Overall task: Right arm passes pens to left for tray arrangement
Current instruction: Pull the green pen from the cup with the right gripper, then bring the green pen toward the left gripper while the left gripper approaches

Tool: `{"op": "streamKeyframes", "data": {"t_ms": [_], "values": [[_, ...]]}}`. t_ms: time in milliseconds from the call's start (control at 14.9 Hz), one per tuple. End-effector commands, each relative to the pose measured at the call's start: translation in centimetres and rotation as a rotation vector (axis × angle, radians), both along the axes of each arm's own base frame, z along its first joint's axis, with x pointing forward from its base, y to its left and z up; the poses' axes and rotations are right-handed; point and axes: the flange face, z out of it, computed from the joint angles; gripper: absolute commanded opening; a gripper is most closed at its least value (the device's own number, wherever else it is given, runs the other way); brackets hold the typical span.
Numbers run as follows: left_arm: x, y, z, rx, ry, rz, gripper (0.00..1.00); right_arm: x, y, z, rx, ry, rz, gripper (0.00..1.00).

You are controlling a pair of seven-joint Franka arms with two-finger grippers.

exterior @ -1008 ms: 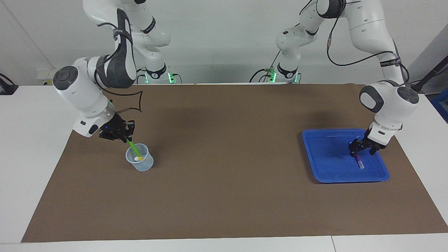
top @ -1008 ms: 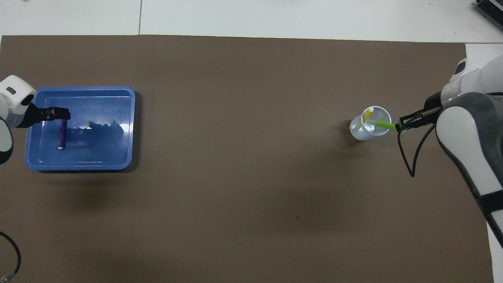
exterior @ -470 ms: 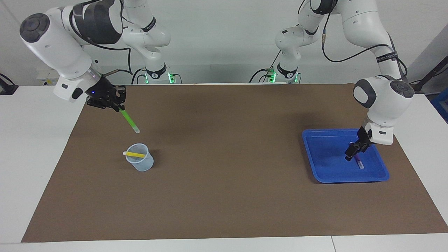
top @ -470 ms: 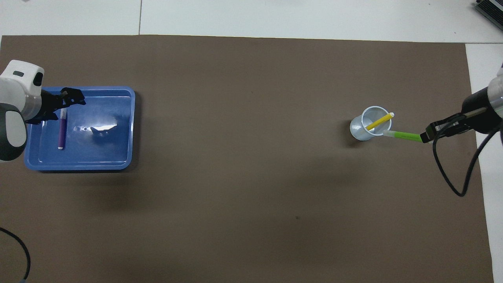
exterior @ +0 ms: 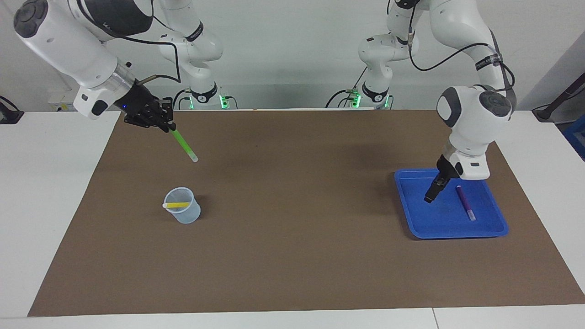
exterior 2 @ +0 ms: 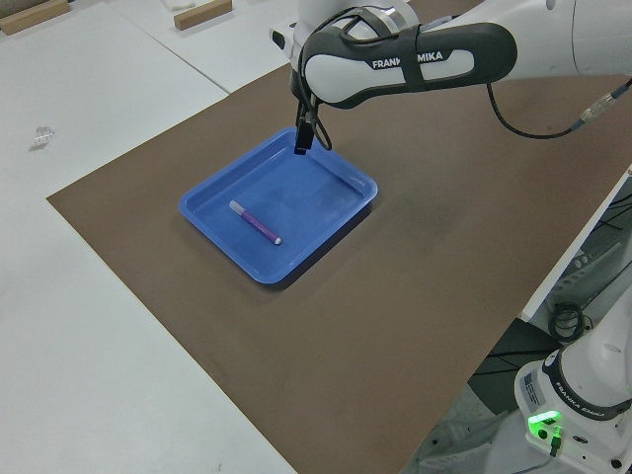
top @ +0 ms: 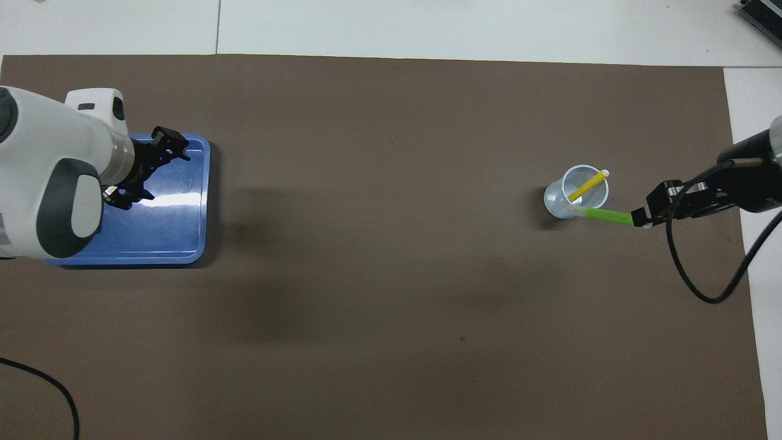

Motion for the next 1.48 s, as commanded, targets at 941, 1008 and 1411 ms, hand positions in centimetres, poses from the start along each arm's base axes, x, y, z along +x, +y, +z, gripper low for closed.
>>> {"op": "streamKeyframes", "data": {"t_ms": [941, 1008, 1411], "values": [[-8.2, -26.2, 8.4, -0.488, 0.148, 0.564, 1.0, -0.8, 15.7, -1.9, 0.178, 0.129, -0.429, 0.06], [-8.7, -27.1, 8.6, -0.51, 0.172, 0.606, 1.0, -1.0, 16.5, -1.8, 0.18, 0.139, -0.437, 0.06], [-11.7, -33.1, 9.4, -0.633, 0.147, 0.715, 1.0, -2.2, 19.1, -2.2, 0.163, 0.181, -0.494, 0.06]]}}
